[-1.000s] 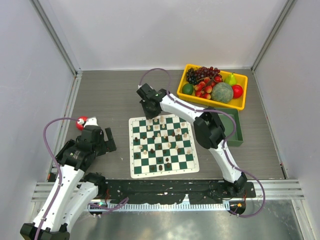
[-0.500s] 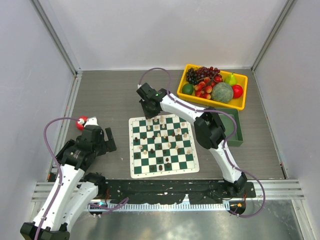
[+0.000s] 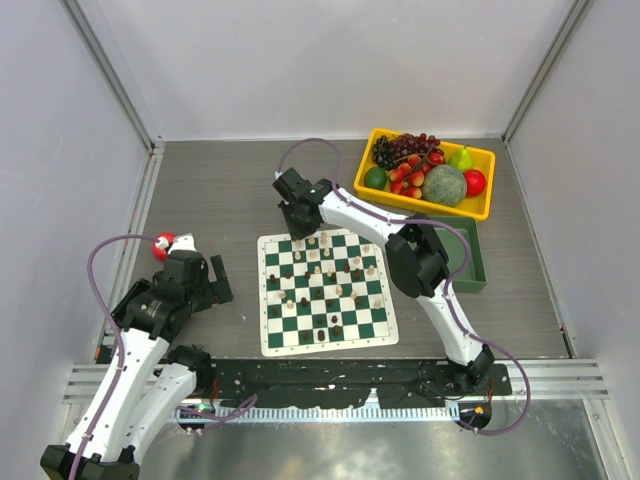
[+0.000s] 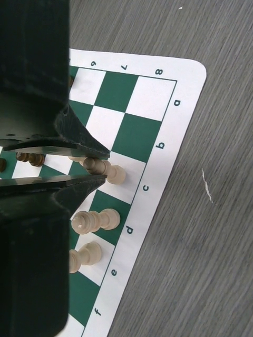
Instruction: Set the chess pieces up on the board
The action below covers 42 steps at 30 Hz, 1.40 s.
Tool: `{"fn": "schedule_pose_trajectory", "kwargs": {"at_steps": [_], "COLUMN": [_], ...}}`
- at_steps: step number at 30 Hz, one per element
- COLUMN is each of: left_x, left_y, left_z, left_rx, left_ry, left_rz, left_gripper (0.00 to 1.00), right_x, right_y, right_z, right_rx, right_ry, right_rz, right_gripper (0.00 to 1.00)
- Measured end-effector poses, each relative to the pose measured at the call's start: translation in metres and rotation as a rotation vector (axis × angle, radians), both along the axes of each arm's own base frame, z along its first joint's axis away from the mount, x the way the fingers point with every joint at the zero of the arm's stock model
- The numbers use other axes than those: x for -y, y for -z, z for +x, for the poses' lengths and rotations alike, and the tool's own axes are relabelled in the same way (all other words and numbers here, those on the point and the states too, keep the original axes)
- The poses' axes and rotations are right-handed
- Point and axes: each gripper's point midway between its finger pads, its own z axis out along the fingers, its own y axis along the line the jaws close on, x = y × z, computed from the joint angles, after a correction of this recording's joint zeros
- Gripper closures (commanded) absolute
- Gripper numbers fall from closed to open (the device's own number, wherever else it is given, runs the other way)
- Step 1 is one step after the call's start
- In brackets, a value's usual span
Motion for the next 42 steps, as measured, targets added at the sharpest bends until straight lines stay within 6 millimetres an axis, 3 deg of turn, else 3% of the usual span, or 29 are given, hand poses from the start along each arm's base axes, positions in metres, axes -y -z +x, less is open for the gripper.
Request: {"fn": "schedule_pose_trajectory", "kwargs": {"at_steps": [13, 21, 24, 28, 32, 37, 42], "left_x": [0.000, 0.000, 0.000, -0.002, -0.003, -0.004, -0.004], "left_y": [0.000, 0.000, 0.000, -0.001, -0.002, -0.005, -0.005], "left_z": [0.000, 0.000, 0.000, 0.000, 0.000, 0.000, 0.000], "left_rx": [0.002, 0.002, 0.003, 0.005, 0.013, 0.031, 0.034], "left_ry": [0.000, 0.000, -0.001, -0.006, -0.011, -0.017, -0.019], "left_rz": [-0.001, 0.000, 0.001, 0.006, 0.009, 0.010, 0.009], "left_gripper": [0.01, 0.00, 0.00, 0.01, 0.00, 0.00, 0.00], "right_x": [-0.003, -0.008, -0.010, -0.012, -0.017, -0.026, -0.031], "right_y": [-0.002, -0.022, -0.040, -0.068, -0.077, -0.052, -0.029], "right_z": [0.000, 0.003, -0.003, -0.036, -0.082, -0.135, -0.151], "right_rx": [-0.003, 0.029, 0.054, 0.078, 0.065, -0.020, -0.069], "right_ry": [-0.008, -0.028, -0.049, -0.105, -0.183, -0.269, -0.286], "right_rz": [0.009, 0.034, 0.052, 0.075, 0.084, 0.069, 0.041], "right_gripper": [0.58, 0.55, 0.52, 0.44, 0.41, 0.36, 0.38]}}
